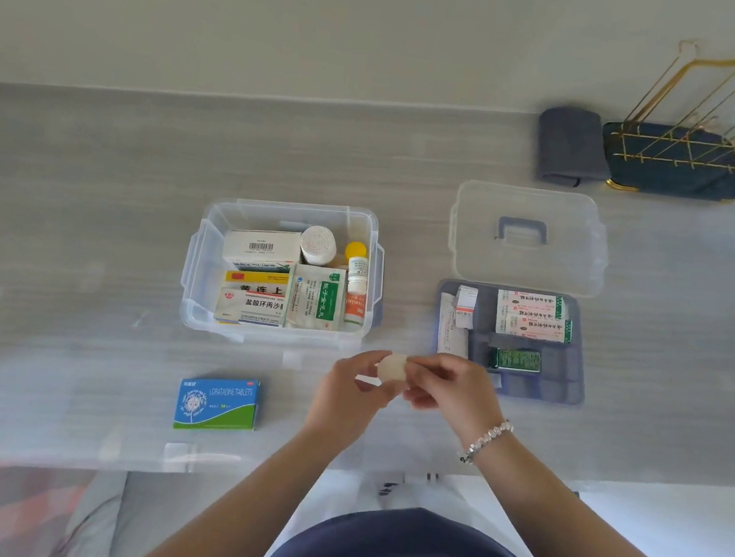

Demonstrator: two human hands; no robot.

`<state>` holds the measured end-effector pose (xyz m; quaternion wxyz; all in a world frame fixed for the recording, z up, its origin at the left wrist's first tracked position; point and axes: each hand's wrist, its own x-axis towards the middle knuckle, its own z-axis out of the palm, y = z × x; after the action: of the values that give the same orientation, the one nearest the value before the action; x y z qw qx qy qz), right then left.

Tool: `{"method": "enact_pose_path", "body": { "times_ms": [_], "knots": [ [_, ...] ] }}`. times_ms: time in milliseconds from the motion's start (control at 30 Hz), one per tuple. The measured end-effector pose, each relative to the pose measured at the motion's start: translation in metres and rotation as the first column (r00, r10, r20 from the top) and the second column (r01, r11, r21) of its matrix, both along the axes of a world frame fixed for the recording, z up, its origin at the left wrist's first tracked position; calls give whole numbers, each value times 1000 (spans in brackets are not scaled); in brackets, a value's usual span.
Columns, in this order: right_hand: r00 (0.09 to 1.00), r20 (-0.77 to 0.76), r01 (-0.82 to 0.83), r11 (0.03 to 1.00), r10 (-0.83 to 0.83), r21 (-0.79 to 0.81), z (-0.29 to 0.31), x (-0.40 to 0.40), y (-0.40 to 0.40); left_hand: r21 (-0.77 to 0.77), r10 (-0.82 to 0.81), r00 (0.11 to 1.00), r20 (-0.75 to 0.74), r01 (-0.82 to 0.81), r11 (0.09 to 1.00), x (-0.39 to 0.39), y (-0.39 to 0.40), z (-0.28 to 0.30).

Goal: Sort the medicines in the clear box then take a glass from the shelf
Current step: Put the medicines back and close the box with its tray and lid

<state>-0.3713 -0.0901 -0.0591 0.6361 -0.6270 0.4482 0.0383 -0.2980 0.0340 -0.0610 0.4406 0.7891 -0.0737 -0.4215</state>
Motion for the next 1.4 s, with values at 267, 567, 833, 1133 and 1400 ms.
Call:
{"method": "enact_pose_path", "body": {
  "times_ms": [267,567,833,1133,1400],
  "knots": [
    [990,-8,-138,973,139,-187,43,10,12,-115,160,986,-46,-164,980,-7,12,24],
    [948,157,-249,953,276,-173,97,37,31,-268,314,949,-6,-304,914,20,41,74],
    [861,258,-250,807,438,-534,113,84,61,-370,386,922,14,-354,859,66,68,94],
    [838,193,-365,788,510,-496,75,131,58,-386,242,961,-134,-276,880,153,100,78],
    [887,45,-429,858,459,-281,39,173,59,106,-200,890,409,172,979,197,110,46]
  ]
}}
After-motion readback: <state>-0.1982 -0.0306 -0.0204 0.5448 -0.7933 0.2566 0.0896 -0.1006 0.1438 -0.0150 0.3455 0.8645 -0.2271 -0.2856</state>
